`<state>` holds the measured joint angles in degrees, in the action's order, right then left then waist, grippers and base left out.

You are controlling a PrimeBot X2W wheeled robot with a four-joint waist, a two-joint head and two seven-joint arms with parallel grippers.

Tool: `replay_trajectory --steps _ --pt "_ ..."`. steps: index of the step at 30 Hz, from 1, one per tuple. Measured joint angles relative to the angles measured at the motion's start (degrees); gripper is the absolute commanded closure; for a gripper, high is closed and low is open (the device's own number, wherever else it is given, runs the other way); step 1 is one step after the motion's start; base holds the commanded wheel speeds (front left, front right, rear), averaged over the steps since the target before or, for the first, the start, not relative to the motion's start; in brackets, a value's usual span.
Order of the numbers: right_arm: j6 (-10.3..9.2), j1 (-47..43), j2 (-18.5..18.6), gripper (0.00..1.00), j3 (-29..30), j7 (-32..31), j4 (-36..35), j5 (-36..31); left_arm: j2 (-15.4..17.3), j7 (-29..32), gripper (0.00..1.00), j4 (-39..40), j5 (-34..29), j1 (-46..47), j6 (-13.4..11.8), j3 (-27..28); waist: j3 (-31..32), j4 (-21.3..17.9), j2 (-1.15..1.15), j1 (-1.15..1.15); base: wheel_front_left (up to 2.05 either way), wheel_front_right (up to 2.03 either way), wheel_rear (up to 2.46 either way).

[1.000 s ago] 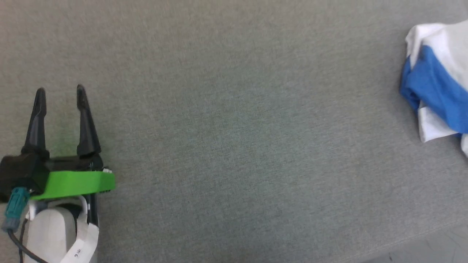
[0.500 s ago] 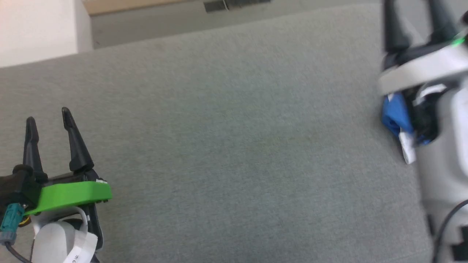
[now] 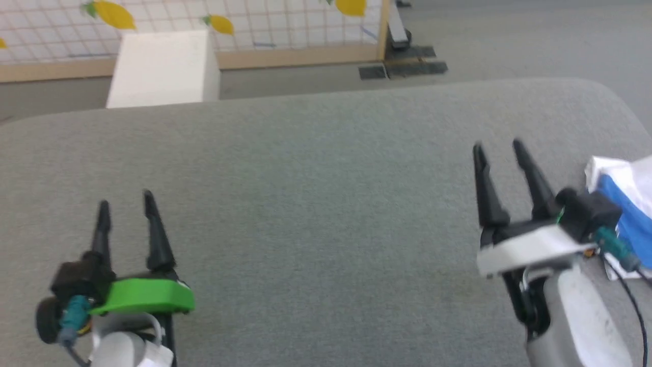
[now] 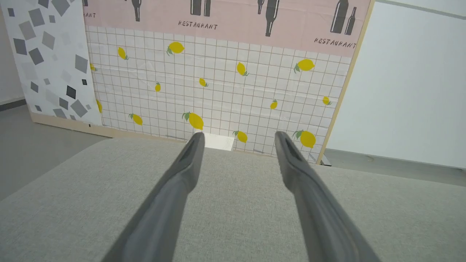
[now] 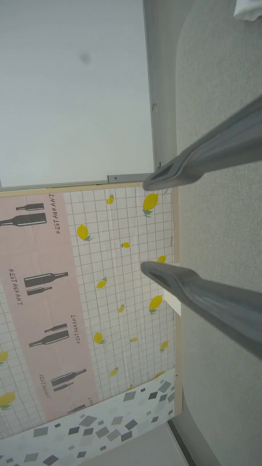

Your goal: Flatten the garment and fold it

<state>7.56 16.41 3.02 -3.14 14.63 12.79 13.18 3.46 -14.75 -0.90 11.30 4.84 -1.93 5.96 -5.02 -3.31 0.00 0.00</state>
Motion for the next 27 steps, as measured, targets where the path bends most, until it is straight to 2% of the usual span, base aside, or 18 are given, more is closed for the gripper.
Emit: replay_trajectory --steps 7,14,15,27 --pt "0.0 -6.0 -0.1 0.0 -0.5 0.0 0.2 0.3 -0.1 0.0 0.0 -4.4 -1.9 -2.1 0.5 -2.8 3.4 2.6 0.0 0.0 0.0 0.0 0.0" --pt "0.0 -8.4 -0.1 0.0 -0.4 0.0 1.8 0.0 -0.2 0.0 0.0 -8.2 -2.1 -3.0 0.9 -4.9 4.6 3.4 0.0 0.0 0.0 0.0 0.0" --pt "0.0 -8.4 -0.1 1.0 -0.3 0.0 1.8 0.0 -0.2 0.0 1.0 -8.4 -2.1 -3.0 1.1 -5.1 4.6 3.4 0.0 0.0 0.0 0.0 0.0" --pt "0.01 -8.4 -0.1 1.0 -0.2 -0.6 1.4 -0.1 -0.2 0.6 1.0 -8.1 -2.3 -3.0 1.1 -5.0 4.6 3.4 0.0 0.0 0.0 0.0 0.0"
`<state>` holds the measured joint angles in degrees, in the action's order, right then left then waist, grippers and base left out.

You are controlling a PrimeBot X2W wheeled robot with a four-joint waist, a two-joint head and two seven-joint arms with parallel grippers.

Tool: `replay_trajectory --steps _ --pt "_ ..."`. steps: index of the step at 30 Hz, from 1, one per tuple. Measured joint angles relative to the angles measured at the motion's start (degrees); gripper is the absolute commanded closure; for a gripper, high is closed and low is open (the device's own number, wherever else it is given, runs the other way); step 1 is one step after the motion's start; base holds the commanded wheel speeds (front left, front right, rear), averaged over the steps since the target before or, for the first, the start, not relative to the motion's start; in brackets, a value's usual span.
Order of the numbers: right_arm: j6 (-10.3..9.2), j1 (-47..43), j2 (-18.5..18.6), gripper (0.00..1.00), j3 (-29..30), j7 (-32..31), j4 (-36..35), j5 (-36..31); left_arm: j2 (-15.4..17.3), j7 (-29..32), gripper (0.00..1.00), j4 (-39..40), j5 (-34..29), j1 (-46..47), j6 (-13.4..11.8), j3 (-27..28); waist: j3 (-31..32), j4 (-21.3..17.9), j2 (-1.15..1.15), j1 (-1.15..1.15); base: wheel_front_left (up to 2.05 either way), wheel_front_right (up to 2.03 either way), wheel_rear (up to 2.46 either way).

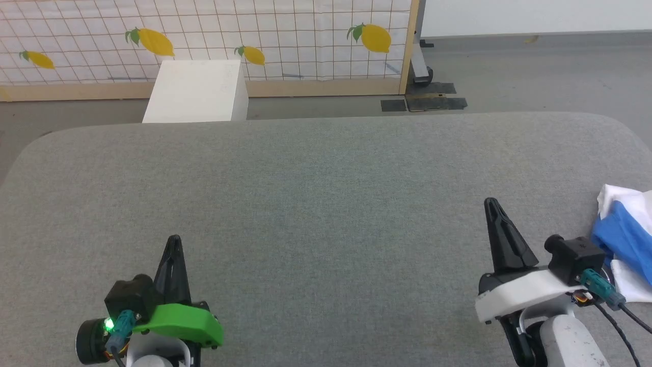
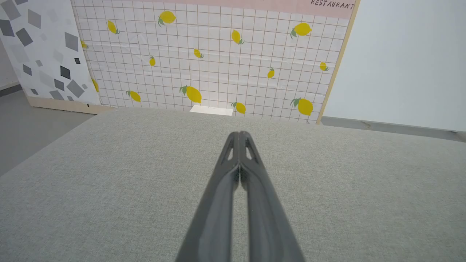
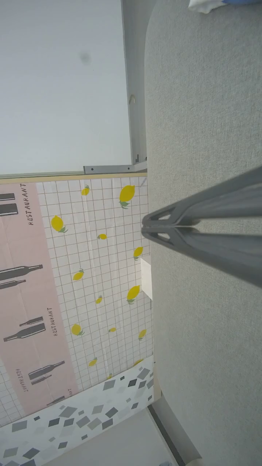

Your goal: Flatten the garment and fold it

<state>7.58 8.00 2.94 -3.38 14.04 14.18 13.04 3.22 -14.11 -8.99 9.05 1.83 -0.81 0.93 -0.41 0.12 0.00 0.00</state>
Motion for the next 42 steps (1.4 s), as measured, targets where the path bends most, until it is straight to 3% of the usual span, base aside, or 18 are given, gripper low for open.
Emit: replay_trajectory --steps 42 --pt "0.0 -2.3 0.0 1.0 1.2 -5.1 -5.0 -4.7 0.0 5.2 1.0 3.2 -3.1 0.0 0.1 -0.3 0.2 0.0 0.0 0.0 0.0 0.0 0.0"
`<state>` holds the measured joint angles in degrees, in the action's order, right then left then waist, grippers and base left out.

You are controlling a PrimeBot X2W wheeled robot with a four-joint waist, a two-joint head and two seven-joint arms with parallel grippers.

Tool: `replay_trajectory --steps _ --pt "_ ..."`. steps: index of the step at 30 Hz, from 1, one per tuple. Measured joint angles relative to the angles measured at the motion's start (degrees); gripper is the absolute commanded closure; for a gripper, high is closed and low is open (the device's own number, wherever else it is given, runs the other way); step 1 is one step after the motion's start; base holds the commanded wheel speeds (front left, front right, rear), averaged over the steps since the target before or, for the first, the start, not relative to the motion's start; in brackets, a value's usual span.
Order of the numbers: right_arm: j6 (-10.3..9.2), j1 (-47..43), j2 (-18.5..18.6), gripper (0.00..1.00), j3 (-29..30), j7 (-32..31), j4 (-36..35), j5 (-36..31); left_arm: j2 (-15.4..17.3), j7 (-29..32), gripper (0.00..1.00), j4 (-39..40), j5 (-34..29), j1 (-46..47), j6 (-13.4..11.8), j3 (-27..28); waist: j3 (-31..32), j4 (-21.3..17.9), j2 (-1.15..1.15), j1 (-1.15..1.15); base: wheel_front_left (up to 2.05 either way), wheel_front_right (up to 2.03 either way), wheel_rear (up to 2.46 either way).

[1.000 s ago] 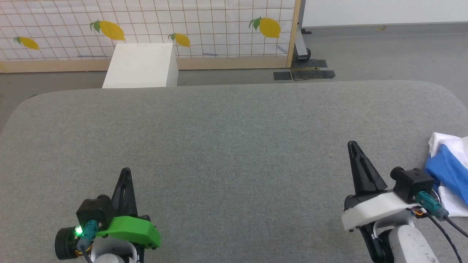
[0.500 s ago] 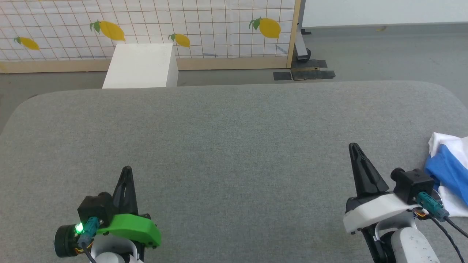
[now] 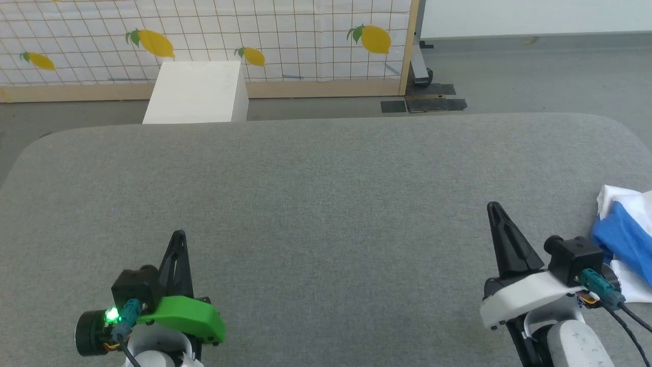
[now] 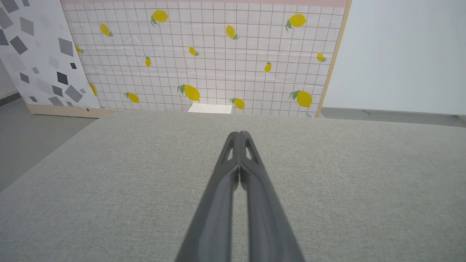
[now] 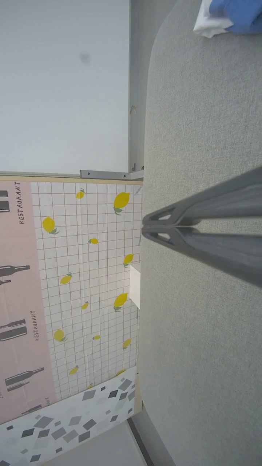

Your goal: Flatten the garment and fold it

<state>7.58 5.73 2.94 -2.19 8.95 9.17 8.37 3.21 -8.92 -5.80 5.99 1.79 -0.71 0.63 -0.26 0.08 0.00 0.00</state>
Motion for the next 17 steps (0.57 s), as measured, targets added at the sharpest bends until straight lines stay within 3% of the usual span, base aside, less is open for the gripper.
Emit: replay_trajectory --steps 17 --pt "0.0 -1.2 0.0 1.0 0.5 -2.0 -1.9 -1.5 0.0 1.9 1.0 1.1 -1.2 -0.3 0.2 -0.2 0.1 0.0 0.0 0.0 0.0 0.0 0.0"
